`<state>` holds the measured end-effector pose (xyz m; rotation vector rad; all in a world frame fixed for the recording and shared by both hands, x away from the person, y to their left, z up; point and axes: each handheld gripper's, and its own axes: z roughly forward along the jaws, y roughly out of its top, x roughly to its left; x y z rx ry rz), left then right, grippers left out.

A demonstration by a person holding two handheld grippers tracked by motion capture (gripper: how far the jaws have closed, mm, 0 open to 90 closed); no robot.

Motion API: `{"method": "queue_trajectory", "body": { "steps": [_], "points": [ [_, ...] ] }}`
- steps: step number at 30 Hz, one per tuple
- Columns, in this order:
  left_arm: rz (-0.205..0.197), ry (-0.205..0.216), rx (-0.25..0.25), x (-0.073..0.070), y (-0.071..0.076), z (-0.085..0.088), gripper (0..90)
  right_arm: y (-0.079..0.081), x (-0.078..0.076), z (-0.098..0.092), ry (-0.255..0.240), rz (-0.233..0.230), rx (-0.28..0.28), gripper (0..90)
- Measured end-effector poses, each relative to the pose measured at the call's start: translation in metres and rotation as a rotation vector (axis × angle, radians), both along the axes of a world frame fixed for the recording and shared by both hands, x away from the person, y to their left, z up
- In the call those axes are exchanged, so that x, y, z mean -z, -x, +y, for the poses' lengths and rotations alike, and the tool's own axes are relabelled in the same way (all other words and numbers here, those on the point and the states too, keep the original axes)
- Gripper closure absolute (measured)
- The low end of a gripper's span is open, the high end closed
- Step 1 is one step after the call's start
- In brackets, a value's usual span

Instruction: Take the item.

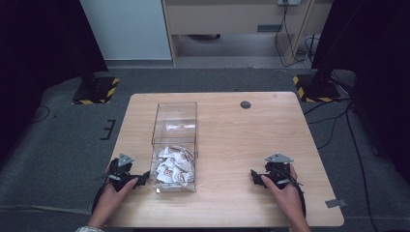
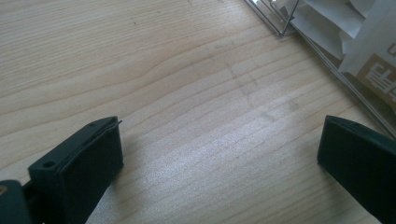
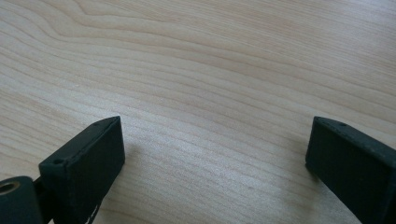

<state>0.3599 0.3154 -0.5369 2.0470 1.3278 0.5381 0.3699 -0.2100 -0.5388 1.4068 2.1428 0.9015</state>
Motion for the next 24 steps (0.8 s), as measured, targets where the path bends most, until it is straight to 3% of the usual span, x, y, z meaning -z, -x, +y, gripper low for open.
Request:
{"method": "queue_trajectory", "body": {
  "steps": [18,24],
  "points": [
    [0.000,0.000,0.000,0.0000,0.0000,0.0000,0.0,0.0001,0.0000,0.0015,-0.005,0.001,0.002,4.6],
    [0.000,0.000,0.000,0.0000,0.0000,0.0000,0.0,0.0014,-0.0050,0.0054,-0.012,-0.009,-0.020,7.0]
  ]
}}
